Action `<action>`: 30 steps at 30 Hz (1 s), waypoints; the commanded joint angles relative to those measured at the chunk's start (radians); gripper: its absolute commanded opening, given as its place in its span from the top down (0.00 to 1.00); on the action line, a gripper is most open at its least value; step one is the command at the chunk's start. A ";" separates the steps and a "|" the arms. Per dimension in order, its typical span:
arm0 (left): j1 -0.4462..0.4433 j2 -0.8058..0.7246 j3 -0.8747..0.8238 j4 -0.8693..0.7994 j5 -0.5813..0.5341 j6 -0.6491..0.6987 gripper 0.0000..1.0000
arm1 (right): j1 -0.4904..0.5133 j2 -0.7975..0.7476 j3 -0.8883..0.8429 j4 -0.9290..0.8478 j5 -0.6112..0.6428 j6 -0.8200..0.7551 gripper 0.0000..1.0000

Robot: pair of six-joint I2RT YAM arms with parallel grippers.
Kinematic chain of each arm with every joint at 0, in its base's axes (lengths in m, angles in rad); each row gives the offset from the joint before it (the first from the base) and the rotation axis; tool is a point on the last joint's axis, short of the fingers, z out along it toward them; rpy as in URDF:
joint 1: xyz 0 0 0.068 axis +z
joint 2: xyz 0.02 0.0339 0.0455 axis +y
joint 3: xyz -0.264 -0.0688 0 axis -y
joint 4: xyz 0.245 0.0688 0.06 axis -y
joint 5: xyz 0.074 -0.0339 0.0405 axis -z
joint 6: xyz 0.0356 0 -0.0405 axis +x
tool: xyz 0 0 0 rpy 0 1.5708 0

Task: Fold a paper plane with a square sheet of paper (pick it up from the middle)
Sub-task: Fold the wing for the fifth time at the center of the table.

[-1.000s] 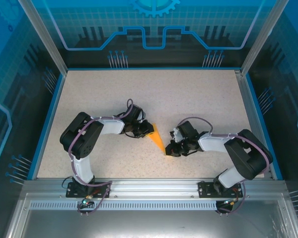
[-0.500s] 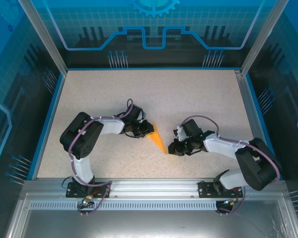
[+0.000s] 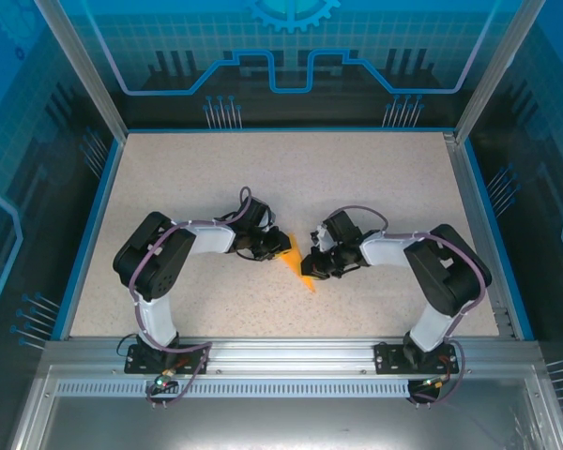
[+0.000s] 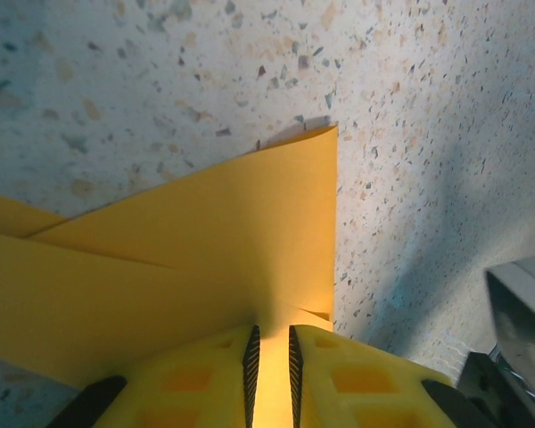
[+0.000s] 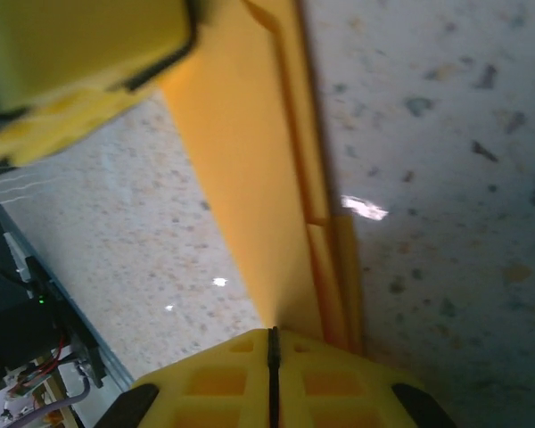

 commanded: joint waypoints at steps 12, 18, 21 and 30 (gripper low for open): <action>0.013 0.009 0.028 -0.124 -0.027 0.047 0.76 | -0.025 -0.168 -0.191 -0.010 0.035 0.009 0.90; -0.004 -0.084 0.097 -0.215 -0.035 0.065 0.55 | -0.063 -0.270 -0.166 -0.121 0.147 -0.019 0.89; -0.027 -0.132 0.172 -0.385 -0.123 0.074 0.42 | -0.078 -0.309 -0.166 -0.130 0.187 -0.012 0.87; -0.171 -0.040 0.424 -0.818 -0.369 -0.020 0.34 | -0.078 -0.364 -0.151 -0.075 0.214 -0.007 0.75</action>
